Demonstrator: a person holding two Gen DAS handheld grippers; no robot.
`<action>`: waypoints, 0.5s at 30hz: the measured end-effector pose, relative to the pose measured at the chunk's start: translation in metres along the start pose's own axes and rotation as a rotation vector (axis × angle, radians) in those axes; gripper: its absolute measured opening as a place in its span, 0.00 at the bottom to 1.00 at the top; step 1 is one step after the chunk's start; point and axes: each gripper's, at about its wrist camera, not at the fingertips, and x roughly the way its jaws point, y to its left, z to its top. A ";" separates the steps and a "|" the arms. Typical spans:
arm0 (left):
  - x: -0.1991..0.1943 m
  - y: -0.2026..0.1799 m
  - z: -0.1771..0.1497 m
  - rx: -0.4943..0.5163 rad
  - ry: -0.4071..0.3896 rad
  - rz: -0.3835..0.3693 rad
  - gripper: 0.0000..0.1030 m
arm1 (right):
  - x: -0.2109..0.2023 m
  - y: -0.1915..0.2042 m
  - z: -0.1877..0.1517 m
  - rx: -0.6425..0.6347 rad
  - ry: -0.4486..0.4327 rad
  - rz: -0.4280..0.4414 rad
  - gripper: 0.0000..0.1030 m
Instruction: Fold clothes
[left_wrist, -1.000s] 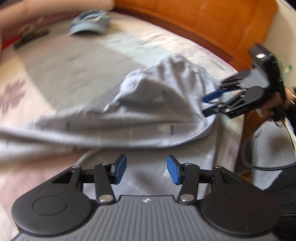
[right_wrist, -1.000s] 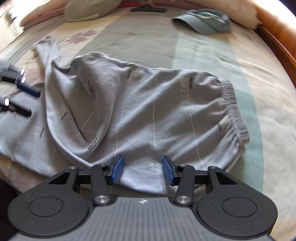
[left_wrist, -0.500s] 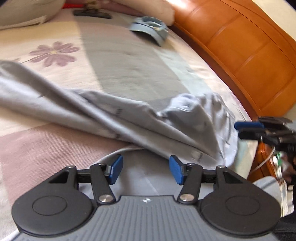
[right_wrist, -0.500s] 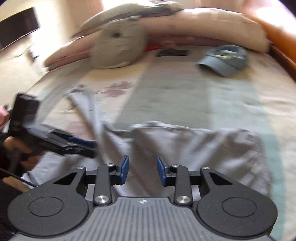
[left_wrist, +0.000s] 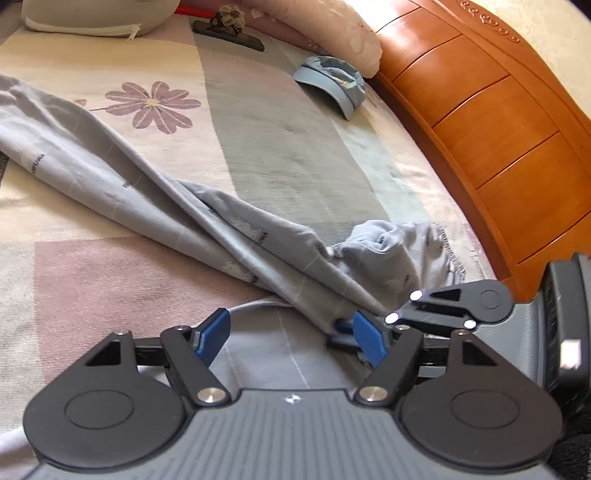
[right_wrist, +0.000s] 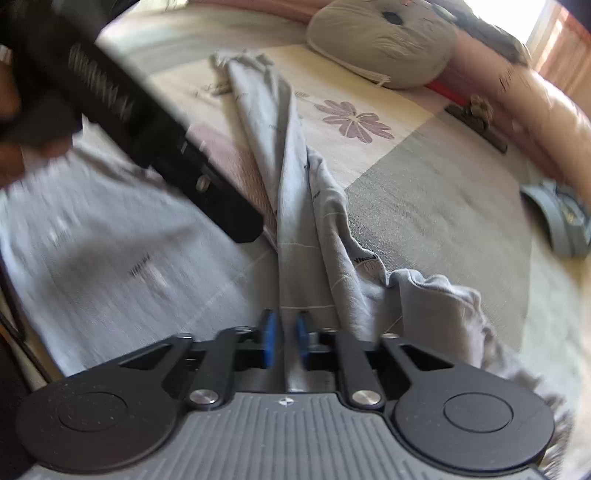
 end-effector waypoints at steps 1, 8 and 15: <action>0.000 0.000 0.000 -0.010 -0.001 -0.012 0.71 | -0.001 0.001 0.000 -0.012 -0.002 -0.015 0.04; 0.012 0.011 -0.001 -0.138 -0.005 -0.123 0.72 | -0.026 -0.027 -0.002 0.135 -0.078 0.041 0.03; 0.041 0.015 0.003 -0.232 0.017 -0.201 0.72 | -0.036 -0.036 -0.011 0.269 -0.099 0.156 0.04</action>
